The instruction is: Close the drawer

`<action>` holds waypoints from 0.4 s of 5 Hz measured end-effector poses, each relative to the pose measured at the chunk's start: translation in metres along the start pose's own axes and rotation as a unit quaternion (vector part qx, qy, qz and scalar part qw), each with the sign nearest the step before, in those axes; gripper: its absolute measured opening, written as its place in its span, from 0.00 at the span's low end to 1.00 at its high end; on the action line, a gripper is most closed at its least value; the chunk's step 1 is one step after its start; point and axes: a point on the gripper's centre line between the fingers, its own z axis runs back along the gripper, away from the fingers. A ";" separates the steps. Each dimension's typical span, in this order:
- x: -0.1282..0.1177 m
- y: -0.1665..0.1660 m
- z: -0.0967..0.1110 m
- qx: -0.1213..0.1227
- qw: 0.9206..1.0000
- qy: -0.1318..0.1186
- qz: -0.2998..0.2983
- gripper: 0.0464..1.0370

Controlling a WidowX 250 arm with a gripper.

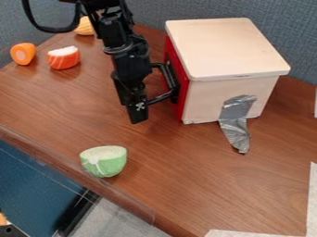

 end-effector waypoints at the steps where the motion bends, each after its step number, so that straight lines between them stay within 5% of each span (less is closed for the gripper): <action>1: 0.004 0.001 -0.007 0.005 1.000 -0.005 0.000 0.96; 2: 0.006 0.004 -0.013 0.008 1.000 -0.007 0.001 0.96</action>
